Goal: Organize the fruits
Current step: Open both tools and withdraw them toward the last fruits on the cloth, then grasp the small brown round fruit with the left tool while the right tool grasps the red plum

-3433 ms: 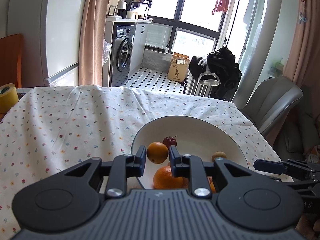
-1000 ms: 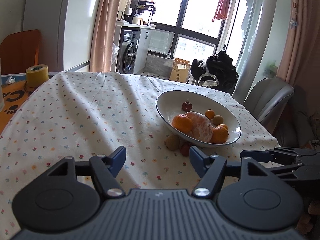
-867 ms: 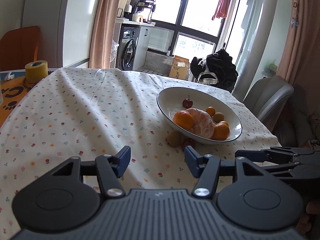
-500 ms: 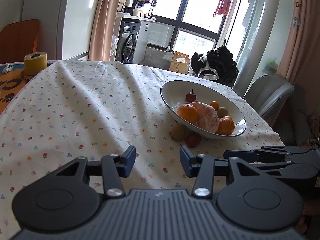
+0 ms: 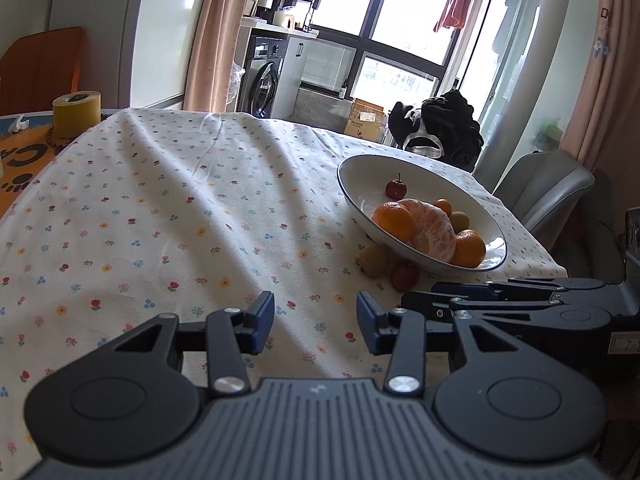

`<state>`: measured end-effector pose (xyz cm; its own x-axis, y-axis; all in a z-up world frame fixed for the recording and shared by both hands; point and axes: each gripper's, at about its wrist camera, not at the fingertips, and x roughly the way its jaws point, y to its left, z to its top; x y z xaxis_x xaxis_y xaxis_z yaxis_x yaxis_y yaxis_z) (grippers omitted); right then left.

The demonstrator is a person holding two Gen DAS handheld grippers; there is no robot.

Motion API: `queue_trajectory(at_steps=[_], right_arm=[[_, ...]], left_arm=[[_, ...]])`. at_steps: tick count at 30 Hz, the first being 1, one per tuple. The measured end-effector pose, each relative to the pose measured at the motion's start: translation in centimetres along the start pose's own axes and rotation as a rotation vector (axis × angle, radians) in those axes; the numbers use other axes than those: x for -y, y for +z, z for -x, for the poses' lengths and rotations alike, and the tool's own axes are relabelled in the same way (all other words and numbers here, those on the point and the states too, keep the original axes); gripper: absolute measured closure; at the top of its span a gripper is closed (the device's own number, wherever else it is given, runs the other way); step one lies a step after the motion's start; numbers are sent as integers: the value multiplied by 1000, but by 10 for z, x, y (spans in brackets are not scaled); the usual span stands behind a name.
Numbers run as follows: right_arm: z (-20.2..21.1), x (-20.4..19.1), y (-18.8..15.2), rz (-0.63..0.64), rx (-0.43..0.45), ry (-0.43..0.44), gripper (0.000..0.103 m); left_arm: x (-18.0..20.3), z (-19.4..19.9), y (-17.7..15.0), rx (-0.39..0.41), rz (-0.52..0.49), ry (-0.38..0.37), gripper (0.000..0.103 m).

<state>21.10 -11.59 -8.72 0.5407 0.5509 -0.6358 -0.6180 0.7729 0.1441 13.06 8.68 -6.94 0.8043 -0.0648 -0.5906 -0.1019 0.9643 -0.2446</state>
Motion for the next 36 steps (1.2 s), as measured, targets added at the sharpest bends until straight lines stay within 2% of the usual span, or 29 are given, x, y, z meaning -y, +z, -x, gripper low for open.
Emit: queue_trajectory(at_steps=[9,12,14,18,23,36], right_arm=[[-13,3,5,-34,3,-39,71],[-15,4,6,-41,3,-41,81],[-15,5,6,-34,3,-36,83],[-11,8,4,-34,-1,-14,83],[1,13,0,-30,2,7,83],[22,34,-8,-49,14,5,83]], left_arm=[[-3,-9,4,-13,9,-8,61],[-1,-13,6,-15,5,-13,62],[0,-15,8,-17,3,-16,62],[6,-21,11,-22,-11,-23,62],[16,-31,14,-34,-23,-40,70],[43,-59,21,-51,-102,-47,70]])
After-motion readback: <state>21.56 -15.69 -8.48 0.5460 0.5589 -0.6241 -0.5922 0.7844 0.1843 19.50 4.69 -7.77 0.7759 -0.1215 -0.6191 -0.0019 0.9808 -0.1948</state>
